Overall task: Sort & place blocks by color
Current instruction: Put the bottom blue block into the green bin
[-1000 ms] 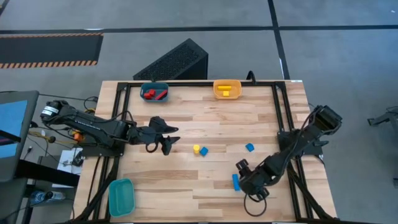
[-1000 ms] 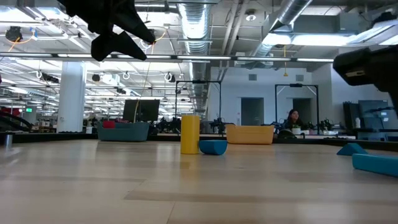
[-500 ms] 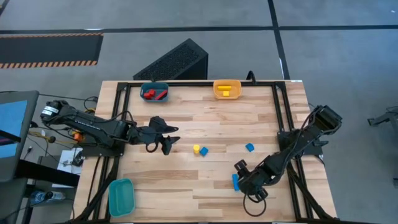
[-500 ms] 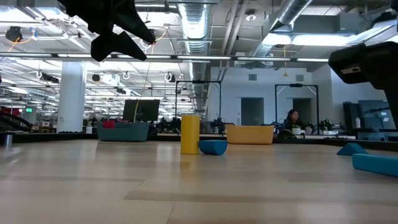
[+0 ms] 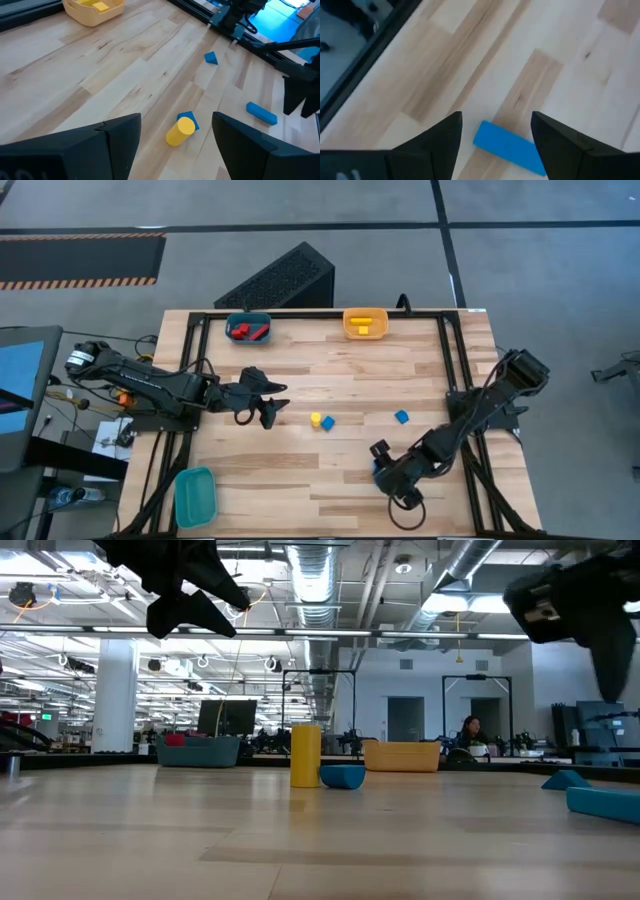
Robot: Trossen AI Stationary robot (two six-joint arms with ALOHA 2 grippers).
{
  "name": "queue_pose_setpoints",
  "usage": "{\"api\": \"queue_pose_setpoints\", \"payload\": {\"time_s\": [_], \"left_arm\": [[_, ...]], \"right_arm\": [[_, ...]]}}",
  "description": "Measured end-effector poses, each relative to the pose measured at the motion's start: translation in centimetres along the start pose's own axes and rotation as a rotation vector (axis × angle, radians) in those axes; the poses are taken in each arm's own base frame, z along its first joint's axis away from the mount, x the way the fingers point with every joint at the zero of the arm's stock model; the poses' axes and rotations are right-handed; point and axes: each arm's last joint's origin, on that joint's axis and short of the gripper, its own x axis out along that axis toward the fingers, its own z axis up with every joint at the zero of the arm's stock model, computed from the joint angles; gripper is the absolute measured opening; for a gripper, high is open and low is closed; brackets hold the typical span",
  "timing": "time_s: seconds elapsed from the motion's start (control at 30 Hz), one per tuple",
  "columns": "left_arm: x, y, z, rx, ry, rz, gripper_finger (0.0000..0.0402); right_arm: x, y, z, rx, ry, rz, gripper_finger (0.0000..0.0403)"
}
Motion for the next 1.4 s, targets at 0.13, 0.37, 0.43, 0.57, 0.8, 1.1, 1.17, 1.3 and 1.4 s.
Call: {"api": "queue_pose_setpoints", "payload": {"time_s": [0.13, 0.37, 0.43, 0.57, 0.8, 1.1, 1.17, 1.3, 1.4], "left_arm": [[0.0, 0.0, 0.0, 0.015, -0.005, 0.007, 0.0233], [0.0, 0.1, 0.0, 0.015, -0.01, 0.014, 0.0233], [0.0, 0.0, 0.0, 0.014, -0.005, 0.007, 0.0233], [0.0, 0.0, 0.0, -0.002, 0.003, -0.003, 0.0233], [0.0, 0.0, 0.0, -0.011, -0.014, 0.016, 0.0233], [0.0, 0.0, 0.0, -0.014, -0.012, 0.011, 0.0233], [-0.1, -0.1, -0.1, -0.022, -0.003, 0.003, 0.0233], [-0.3, -0.4, -0.5, -0.01, 0.02, -0.014, 0.0233], [-0.4, -0.4, -0.8, -0.005, 0.041, -0.008, 0.0233]], "right_arm": [[0.0, -0.7, 0.0, 0.028, 0.007, -0.014, 0.026], [-0.2, -1.2, 1.0, 0.102, -0.041, -0.013, 0.026], [-0.4, -1.4, 1.3, 0.105, -0.049, -0.022, 0.026], [-0.6, -1.7, 1.5, 0.11, -0.043, -0.044, 0.026], [-0.6, -1.5, 0.8, 0.082, 0.031, -0.014, 0.026], [3.4, -2.1, 0.3, -0.023, 0.081, 0.035, 0.026], [4.5, -2.3, 0.0, -0.01, 0.105, 0.057, 0.026], [6.3, -2.5, -0.2, 0.009, 0.141, 0.064, 0.026], [6.6, -2.5, -0.1, 0.012, 0.149, 0.062, 0.0257]]}}
